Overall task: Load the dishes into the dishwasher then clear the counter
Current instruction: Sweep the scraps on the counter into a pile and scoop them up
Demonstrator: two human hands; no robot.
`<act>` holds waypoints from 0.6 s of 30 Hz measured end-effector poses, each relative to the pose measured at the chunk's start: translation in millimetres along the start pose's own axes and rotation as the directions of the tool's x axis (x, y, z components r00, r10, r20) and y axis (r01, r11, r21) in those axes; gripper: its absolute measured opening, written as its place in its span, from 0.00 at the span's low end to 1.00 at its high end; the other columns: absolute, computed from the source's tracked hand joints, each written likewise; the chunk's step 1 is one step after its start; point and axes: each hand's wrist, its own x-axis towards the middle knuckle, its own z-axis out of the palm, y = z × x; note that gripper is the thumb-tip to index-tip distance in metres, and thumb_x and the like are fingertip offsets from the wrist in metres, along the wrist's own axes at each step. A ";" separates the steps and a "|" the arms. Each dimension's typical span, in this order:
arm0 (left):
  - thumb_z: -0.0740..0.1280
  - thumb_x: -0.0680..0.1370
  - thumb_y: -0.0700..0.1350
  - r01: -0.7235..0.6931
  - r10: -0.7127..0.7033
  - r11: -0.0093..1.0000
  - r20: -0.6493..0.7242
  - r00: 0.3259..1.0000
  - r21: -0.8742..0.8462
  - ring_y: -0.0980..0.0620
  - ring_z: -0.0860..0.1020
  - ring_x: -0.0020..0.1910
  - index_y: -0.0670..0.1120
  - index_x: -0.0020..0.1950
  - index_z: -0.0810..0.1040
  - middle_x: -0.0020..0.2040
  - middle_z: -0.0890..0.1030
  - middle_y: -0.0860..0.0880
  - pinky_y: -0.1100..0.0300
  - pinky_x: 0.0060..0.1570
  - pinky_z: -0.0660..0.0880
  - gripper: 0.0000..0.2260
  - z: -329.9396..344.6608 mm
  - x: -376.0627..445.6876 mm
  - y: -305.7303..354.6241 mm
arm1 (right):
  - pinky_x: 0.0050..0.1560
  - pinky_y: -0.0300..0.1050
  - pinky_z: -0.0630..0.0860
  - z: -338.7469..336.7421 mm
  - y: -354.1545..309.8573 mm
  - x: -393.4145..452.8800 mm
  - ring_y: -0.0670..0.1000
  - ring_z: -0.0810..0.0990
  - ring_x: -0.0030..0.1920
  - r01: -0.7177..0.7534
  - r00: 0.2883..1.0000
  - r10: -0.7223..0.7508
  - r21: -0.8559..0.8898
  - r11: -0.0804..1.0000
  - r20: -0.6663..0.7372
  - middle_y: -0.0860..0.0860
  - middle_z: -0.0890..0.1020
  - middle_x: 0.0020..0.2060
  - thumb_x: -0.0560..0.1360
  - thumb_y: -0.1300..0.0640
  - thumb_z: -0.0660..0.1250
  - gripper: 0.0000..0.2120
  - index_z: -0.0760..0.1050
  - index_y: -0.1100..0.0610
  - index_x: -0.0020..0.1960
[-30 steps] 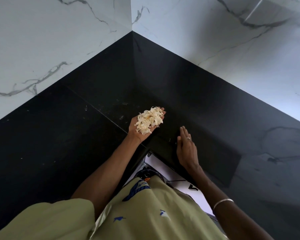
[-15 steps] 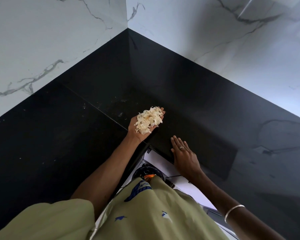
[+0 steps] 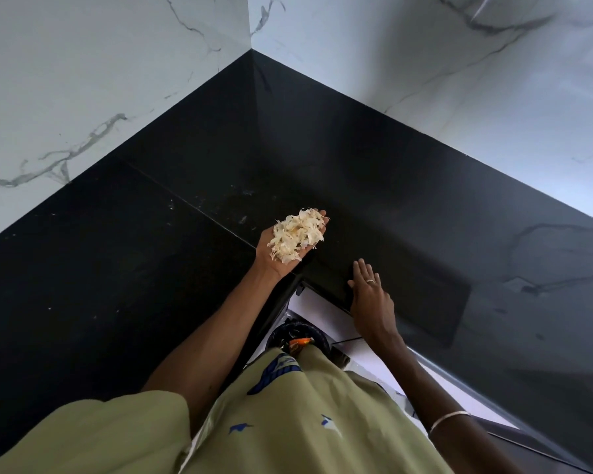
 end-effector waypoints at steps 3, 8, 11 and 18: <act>0.47 0.83 0.45 0.002 -0.003 0.998 0.013 1.000 0.057 0.38 0.69 0.71 0.33 0.73 0.64 0.72 0.68 0.34 0.48 0.74 0.61 0.24 -0.1 -1.1 -0.6 | 0.70 0.54 0.68 -1.6 -4.4 -2.0 0.56 0.57 0.77 0.014 1.000 -0.015 -0.087 0.996 -0.006 0.55 0.58 0.77 0.83 0.60 0.56 0.24 0.57 0.59 0.78; 0.46 0.84 0.43 0.001 -0.003 0.995 0.016 1.000 0.104 0.39 0.71 0.70 0.34 0.73 0.65 0.74 0.66 0.35 0.48 0.73 0.64 0.22 -8.5 -1.7 -1.2 | 0.72 0.53 0.66 7.6 -0.6 -11.9 0.57 0.59 0.76 0.067 0.998 -0.070 -0.159 0.985 -0.011 0.59 0.60 0.76 0.83 0.55 0.58 0.25 0.59 0.62 0.77; 0.46 0.84 0.45 0.009 -0.012 0.994 0.025 1.000 0.106 0.39 0.69 0.72 0.34 0.75 0.63 0.74 0.65 0.36 0.48 0.73 0.64 0.23 -12.5 -2.2 -1.3 | 0.74 0.51 0.61 19.1 7.8 -22.2 0.55 0.58 0.75 0.103 0.990 -0.120 -0.191 0.976 -0.077 0.59 0.62 0.74 0.81 0.52 0.61 0.26 0.63 0.63 0.75; 0.46 0.84 0.45 0.055 -0.063 0.994 0.081 0.995 0.092 0.39 0.67 0.73 0.34 0.76 0.60 0.73 0.66 0.35 0.48 0.72 0.64 0.24 -11.7 -4.8 -3.9 | 0.66 0.54 0.66 32.4 12.1 -36.3 0.61 0.76 0.65 0.188 0.956 -0.250 -0.335 0.923 -0.151 0.63 0.76 0.64 0.72 0.57 0.75 0.25 0.75 0.66 0.65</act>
